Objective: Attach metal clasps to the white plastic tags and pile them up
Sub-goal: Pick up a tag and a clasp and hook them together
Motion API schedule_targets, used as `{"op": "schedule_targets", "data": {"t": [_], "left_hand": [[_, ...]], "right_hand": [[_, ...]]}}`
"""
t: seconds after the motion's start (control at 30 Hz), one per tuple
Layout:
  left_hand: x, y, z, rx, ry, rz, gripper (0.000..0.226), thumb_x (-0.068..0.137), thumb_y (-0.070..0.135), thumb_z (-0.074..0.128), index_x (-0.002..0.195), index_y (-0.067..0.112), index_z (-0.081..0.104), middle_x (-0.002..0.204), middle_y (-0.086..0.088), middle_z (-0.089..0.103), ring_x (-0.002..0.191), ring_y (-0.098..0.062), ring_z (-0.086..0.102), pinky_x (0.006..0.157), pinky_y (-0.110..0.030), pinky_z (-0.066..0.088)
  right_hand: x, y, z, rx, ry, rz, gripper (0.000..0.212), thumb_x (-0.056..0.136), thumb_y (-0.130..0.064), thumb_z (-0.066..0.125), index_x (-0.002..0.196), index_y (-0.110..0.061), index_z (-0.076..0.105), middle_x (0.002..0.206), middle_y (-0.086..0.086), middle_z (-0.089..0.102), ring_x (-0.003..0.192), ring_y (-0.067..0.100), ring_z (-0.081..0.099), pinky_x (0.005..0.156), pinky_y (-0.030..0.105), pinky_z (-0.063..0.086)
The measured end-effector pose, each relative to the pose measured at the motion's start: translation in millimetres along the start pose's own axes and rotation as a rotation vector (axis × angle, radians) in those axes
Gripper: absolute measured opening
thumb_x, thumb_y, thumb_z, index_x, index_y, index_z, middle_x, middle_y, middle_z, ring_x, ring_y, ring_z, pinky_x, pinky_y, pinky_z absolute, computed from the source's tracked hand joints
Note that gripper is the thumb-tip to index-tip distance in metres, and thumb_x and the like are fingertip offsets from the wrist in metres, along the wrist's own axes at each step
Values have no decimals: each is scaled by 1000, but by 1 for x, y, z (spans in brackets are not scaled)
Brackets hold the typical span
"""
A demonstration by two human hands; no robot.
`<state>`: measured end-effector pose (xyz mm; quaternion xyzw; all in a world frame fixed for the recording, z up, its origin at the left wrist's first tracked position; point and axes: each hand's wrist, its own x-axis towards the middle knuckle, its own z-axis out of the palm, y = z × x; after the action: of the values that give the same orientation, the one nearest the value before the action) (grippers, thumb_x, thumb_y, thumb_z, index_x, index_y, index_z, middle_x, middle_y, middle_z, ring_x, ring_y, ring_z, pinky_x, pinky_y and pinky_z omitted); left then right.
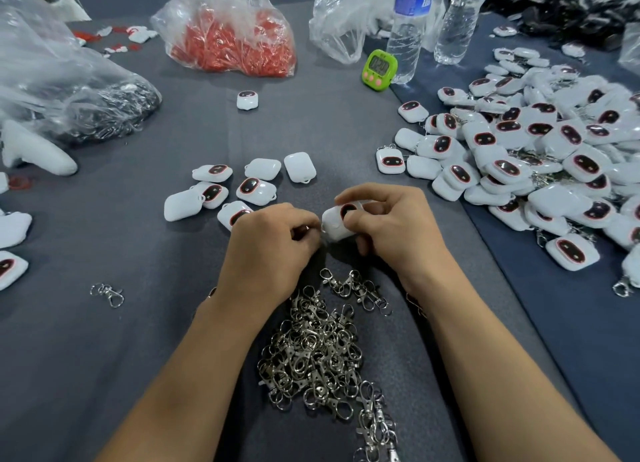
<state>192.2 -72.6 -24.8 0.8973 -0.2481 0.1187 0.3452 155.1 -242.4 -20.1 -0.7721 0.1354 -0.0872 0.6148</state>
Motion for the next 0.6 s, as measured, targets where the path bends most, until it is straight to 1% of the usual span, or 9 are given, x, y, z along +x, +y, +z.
{"op": "schedule_targets", "data": {"t": [0.07, 0.1, 0.2, 0.3, 0.37, 0.47, 0.53, 0.57, 0.6], "left_hand": [[2, -1, -1, -121, 38, -42, 18, 78, 14, 81, 87, 30, 81, 73, 14, 70, 67, -7, 61, 65, -20, 49], [2, -2, -1, -190, 38, -69, 22, 78, 14, 82, 90, 33, 81, 75, 16, 72, 69, -6, 64, 66, -17, 49], [6, -4, -3, -358, -10, -150, 25, 79, 19, 85, 89, 41, 79, 77, 22, 73, 71, -1, 67, 67, -12, 47], [8, -4, -4, -439, -43, -187, 21, 80, 25, 84, 82, 45, 76, 72, 22, 73, 65, 5, 64, 62, -6, 44], [7, -4, -4, -443, -73, -203, 19, 81, 26, 83, 80, 44, 76, 69, 19, 73, 60, 5, 63, 59, -6, 44], [4, -7, -3, -348, -78, -178, 18, 81, 26, 84, 79, 43, 78, 71, 19, 72, 66, -1, 66, 62, -11, 46], [3, -6, -1, -237, -26, -117, 9, 80, 28, 82, 81, 36, 78, 69, 13, 68, 68, -9, 62, 61, -21, 45], [2, -4, -1, -165, 7, -80, 2, 80, 30, 78, 80, 29, 77, 67, 10, 65, 68, -12, 60, 62, -25, 43], [2, -3, 0, -89, 39, -55, 6, 81, 29, 77, 77, 24, 75, 65, 8, 62, 69, -14, 57, 62, -27, 41]], "right_hand": [[1, -1, -2, 178, -5, 51, 24, 85, 4, 66, 87, -17, 78, 62, 12, 63, 40, 18, 46, 39, 19, 31], [0, -2, -3, 264, -18, 79, 25, 86, 5, 63, 87, -15, 77, 65, 14, 65, 39, 17, 46, 37, 19, 30], [0, -3, -4, 431, -72, 153, 24, 91, 5, 59, 90, -13, 76, 71, 11, 71, 39, 14, 49, 39, 20, 30], [1, -4, -3, 507, -111, 180, 23, 93, 4, 58, 93, -12, 75, 74, 13, 71, 40, 14, 50, 39, 20, 32], [1, -3, -3, 499, -108, 170, 24, 93, 5, 57, 94, -12, 75, 73, 14, 70, 40, 15, 50, 40, 22, 31], [1, -1, -1, 464, -102, 129, 26, 92, 6, 57, 90, -13, 74, 71, 14, 69, 38, 16, 50, 38, 20, 29], [1, -1, 2, 452, -99, 102, 27, 92, 8, 57, 89, -13, 74, 71, 14, 70, 38, 17, 50, 37, 19, 30], [1, -1, 4, 451, -93, 97, 27, 92, 8, 57, 90, -13, 74, 72, 14, 70, 39, 18, 51, 36, 20, 30], [2, -2, 5, 452, -86, 95, 26, 92, 8, 57, 91, -12, 74, 73, 15, 70, 39, 18, 51, 36, 20, 31]]}}
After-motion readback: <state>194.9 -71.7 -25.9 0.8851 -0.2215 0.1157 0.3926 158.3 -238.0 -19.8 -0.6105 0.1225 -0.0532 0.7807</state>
